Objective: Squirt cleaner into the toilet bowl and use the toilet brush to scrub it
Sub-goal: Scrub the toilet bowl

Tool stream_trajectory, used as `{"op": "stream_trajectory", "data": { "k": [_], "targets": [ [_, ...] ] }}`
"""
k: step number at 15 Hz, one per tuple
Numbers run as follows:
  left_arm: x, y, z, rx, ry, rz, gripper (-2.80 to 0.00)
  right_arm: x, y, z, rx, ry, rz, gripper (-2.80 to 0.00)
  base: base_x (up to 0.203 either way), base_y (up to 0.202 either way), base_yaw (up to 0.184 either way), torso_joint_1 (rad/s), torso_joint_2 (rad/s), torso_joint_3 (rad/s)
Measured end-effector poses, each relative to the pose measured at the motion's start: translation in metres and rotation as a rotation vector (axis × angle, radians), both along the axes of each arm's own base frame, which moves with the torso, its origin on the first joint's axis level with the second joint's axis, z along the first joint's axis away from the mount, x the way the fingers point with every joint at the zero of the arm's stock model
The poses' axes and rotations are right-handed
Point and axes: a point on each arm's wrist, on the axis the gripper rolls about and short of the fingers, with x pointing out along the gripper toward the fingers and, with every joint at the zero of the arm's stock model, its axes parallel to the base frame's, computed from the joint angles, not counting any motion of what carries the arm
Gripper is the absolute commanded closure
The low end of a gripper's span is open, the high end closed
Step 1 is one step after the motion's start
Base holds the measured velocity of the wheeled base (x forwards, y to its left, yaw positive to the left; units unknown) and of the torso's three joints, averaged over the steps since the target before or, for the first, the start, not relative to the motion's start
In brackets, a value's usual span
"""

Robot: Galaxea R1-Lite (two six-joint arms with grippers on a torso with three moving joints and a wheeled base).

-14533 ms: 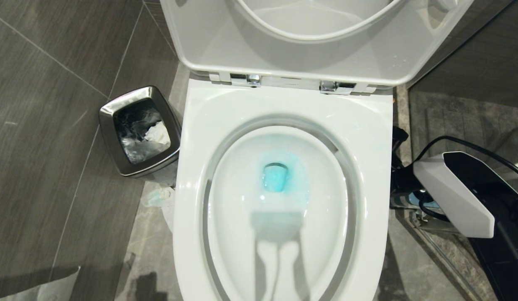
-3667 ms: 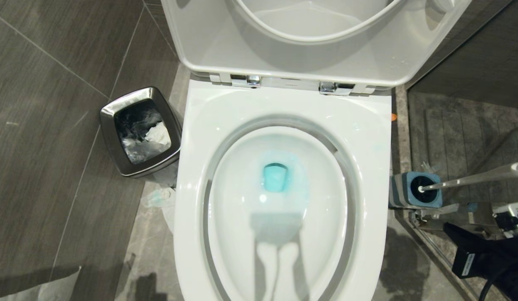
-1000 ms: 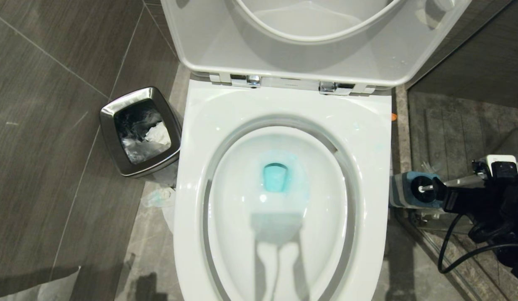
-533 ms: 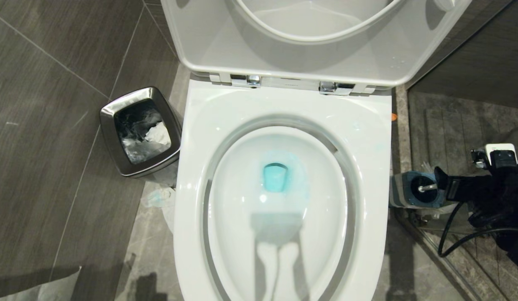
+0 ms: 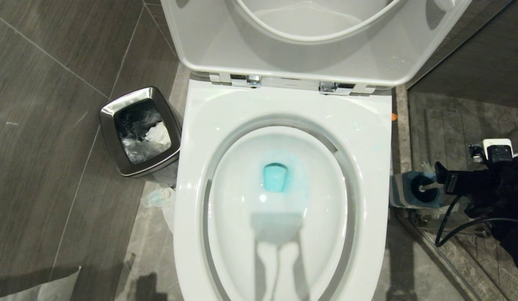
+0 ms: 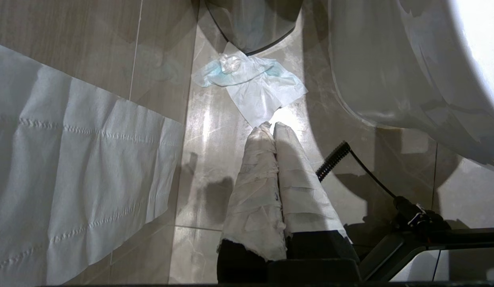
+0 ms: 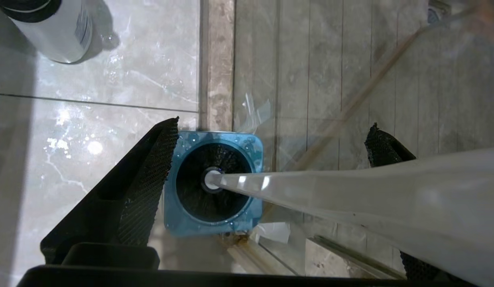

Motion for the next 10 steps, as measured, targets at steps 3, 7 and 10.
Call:
{"op": "stream_trajectory", "data": {
  "k": [3, 7, 10],
  "targets": [
    [0.000, 0.000, 0.000, 0.000, 0.000, 0.000, 0.00, 0.002, -0.002, 0.000, -0.007, 0.002, 0.009, -2.80, 0.000, 0.000, 0.000, 0.000, 0.00, 0.000],
    [0.000, 0.000, 0.000, 0.000, 0.000, 0.000, 0.00, 0.006, -0.004, 0.000, -0.007, -0.003, 0.005, -2.80, 0.000, 0.000, 0.000, 0.000, 0.00, 0.000],
    [0.000, 0.000, 0.000, 0.000, 0.000, 0.000, 0.00, 0.012, -0.005, 0.002, -0.010, -0.019, 0.005, -2.80, 0.000, 0.000, 0.000, 0.000, 0.00, 0.000]
  ]
}}
